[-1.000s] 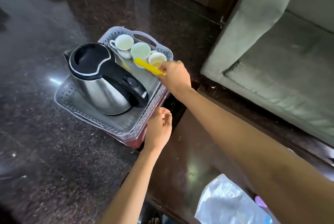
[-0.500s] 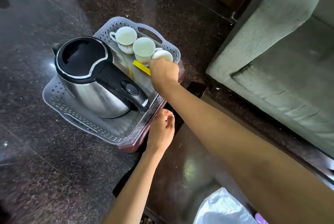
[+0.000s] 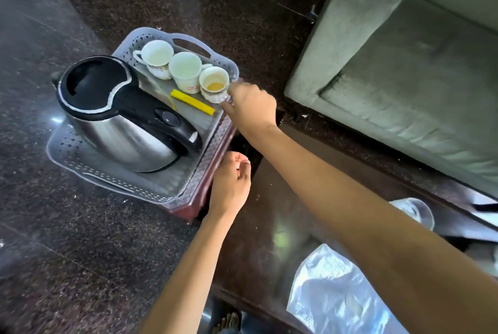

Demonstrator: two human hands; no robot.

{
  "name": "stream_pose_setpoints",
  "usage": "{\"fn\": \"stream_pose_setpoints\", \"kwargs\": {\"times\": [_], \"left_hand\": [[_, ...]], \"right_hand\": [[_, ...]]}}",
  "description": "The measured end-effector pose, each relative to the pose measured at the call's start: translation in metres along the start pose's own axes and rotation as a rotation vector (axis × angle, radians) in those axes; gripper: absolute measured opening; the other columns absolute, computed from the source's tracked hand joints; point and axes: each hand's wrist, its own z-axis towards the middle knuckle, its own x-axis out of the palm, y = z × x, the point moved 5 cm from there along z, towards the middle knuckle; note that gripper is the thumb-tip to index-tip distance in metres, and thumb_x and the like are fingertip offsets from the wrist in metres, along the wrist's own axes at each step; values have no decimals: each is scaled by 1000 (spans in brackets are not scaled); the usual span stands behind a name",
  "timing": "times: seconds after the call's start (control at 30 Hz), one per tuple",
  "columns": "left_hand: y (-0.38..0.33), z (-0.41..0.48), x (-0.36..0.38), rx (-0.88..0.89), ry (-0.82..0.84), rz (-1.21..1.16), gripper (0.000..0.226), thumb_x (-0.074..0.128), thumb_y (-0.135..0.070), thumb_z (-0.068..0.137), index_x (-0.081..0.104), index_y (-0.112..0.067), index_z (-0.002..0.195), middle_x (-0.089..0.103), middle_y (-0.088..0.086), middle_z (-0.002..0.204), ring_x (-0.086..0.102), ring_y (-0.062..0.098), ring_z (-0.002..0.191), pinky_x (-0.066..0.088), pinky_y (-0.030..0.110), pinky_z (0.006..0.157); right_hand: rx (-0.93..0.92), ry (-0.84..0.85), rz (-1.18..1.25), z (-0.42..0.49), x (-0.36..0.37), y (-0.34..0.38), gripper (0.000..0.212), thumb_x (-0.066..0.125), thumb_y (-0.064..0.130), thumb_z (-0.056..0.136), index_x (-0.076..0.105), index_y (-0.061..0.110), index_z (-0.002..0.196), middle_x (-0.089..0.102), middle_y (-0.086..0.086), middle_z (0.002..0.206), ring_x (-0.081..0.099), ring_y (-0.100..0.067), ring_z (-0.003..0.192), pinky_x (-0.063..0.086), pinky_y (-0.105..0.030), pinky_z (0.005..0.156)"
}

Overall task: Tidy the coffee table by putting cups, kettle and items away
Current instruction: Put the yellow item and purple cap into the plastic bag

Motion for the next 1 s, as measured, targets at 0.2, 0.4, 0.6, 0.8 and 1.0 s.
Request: {"fn": "stream_pose_setpoints", "kwargs": {"times": [0.2,0.4,0.6,0.8,1.0], "left_hand": [[-16,-29,19,111,65,30,13,46,-15,96,55,-9,104,62,1,95,56,16,84,34,13,65],[-32,-85,70,180,204,70,12,48,-16,95,56,-12,103,66,1,98,58,13,87,40,20,76],[-38,-141,126,232,365,138,7,47,-17,95,54,-18,95,62,-4,92,60,15,86,41,25,74],[-33,-185,178,257,487,201,9,46,-18,94,55,-17,93,58,-9,80,55,9,71,36,20,65],[-23,-204,210,281,549,269,14,43,-21,96,55,-15,97,61,-3,88,55,6,72,40,20,66]], "right_hand": [[221,-171,182,-68,-6,-72,30,54,36,92,57,17,115,66,-4,111,64,-32,97,49,-38,74],[515,-359,261,-189,-6,-155,29,54,38,92,56,20,116,67,4,105,66,-26,91,48,-35,70],[766,-343,264,-307,18,-213,29,50,38,95,53,21,118,67,2,107,66,-25,90,45,-32,67],[973,-302,278,-406,52,-254,29,50,36,94,51,20,118,59,-2,111,64,-28,91,47,-35,67],[1032,-225,372,-443,89,-280,39,55,38,91,50,19,124,54,-8,113,57,-30,100,45,-35,68]]}}
